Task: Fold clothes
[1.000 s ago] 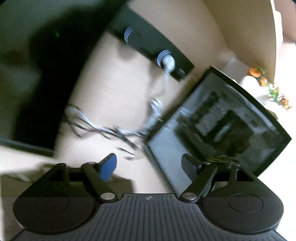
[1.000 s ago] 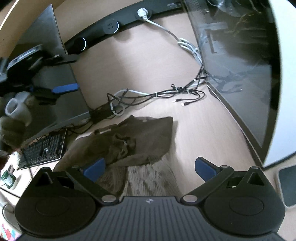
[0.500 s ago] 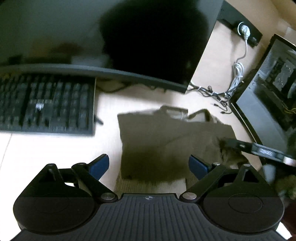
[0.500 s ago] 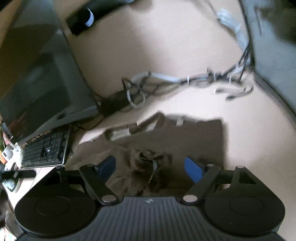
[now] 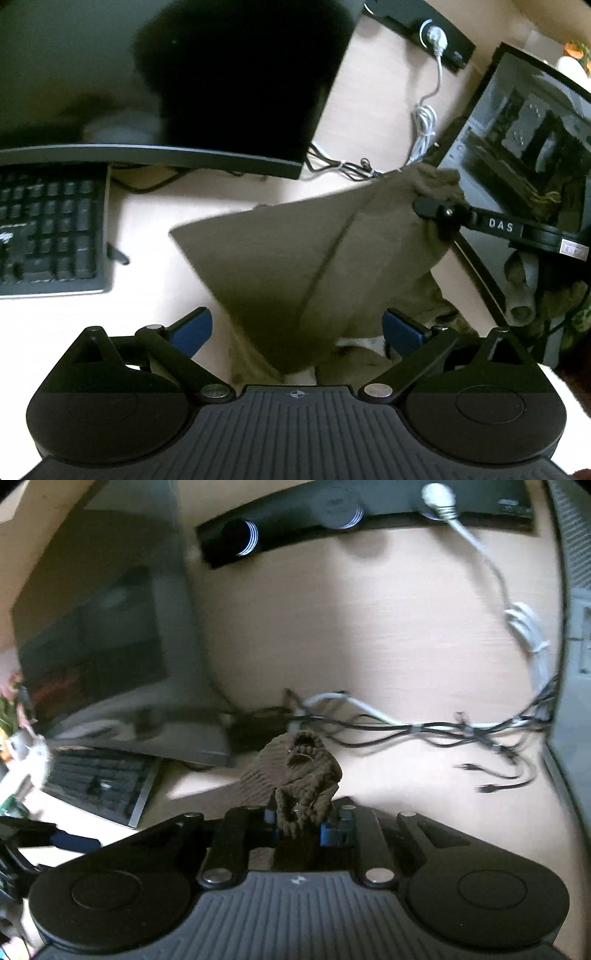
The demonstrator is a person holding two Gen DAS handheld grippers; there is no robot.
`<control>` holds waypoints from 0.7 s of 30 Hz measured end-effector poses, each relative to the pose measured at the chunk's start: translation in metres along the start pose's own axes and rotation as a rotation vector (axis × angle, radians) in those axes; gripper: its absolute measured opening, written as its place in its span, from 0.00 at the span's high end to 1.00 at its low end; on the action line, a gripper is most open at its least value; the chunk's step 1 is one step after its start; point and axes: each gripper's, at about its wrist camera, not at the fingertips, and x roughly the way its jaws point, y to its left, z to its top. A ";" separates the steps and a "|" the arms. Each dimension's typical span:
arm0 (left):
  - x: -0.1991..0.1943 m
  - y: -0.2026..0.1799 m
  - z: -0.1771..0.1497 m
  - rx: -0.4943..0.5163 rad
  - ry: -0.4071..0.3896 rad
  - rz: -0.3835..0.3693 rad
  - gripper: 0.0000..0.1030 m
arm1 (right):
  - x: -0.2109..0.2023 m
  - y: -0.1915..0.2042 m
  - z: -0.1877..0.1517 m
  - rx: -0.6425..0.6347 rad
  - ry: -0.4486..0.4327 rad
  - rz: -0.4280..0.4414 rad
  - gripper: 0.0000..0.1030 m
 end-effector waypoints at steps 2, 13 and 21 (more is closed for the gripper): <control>0.011 0.000 0.000 0.004 0.021 0.019 0.01 | 0.007 -0.015 -0.015 0.030 0.076 -0.041 0.58; 0.032 -0.009 0.019 0.003 0.025 -0.165 0.01 | -0.028 -0.025 -0.025 -0.001 -0.007 -0.177 0.49; 0.094 0.009 0.023 -0.046 0.133 -0.075 0.01 | 0.022 -0.013 -0.050 0.042 0.131 -0.056 0.52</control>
